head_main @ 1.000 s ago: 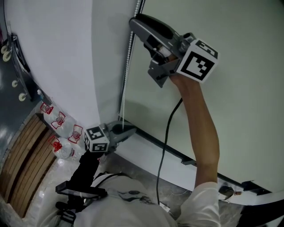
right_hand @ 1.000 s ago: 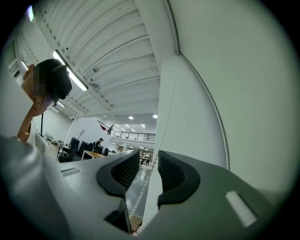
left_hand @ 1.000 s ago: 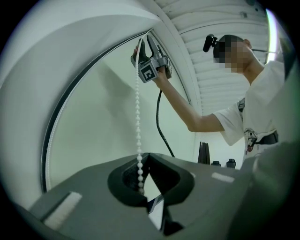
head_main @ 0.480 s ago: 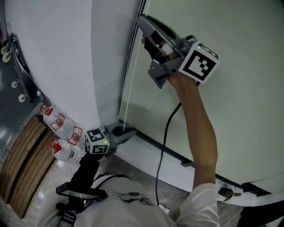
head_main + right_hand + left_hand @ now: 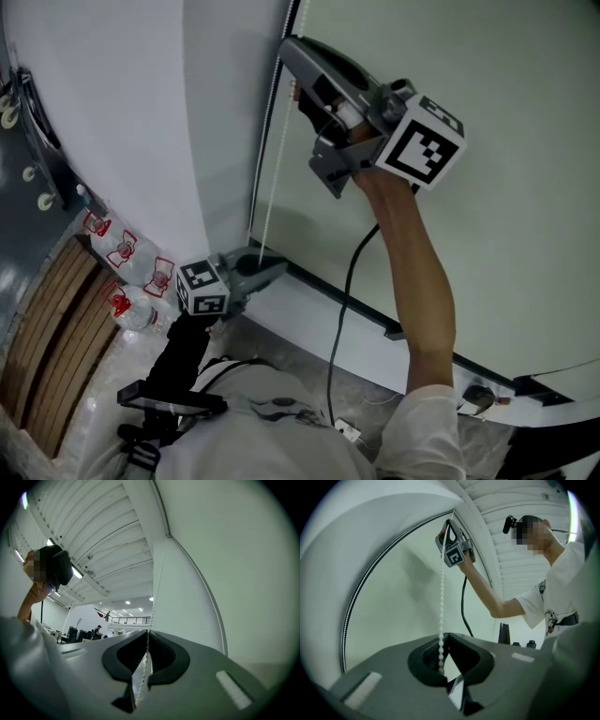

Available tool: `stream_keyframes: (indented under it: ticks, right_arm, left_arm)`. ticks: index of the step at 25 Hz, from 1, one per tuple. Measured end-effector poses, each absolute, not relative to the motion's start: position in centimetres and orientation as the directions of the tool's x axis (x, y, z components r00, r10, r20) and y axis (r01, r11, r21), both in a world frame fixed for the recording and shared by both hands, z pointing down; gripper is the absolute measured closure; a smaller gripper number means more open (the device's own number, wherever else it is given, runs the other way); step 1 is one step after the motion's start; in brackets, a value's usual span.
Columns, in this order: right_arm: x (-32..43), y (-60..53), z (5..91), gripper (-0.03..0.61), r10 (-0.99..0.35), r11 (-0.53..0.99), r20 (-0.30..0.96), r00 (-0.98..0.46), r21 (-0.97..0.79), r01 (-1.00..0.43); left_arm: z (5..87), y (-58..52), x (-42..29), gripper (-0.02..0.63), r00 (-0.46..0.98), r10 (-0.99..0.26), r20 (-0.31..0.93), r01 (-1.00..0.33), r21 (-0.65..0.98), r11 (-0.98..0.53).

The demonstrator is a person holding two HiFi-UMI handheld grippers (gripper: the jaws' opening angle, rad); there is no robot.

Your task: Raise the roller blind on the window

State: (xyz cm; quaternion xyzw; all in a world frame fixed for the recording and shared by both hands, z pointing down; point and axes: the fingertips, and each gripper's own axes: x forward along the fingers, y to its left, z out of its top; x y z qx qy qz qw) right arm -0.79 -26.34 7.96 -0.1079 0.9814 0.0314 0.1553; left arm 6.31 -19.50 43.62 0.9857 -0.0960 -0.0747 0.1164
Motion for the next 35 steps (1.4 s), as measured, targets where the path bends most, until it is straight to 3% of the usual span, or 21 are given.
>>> stream_keyframes:
  ticks: [23, 35]
  right_arm:
    - [-1.3, -24.6, 28.8, 0.566, -0.249, 0.957, -0.084, -0.965, -0.177, -0.231]
    - [-0.4, -24.5, 30.4, 0.560, -0.271, 0.941, -0.096, -0.958, -0.233, -0.243]
  left_arm:
    - [43.1, -19.7, 6.6, 0.615, 0.975, -0.192, -0.110, -0.163, 0.235, -0.958]
    - [43.0, -19.8, 6.8, 0.615, 0.974, -0.193, -0.119, -0.161, 0.235, -0.959]
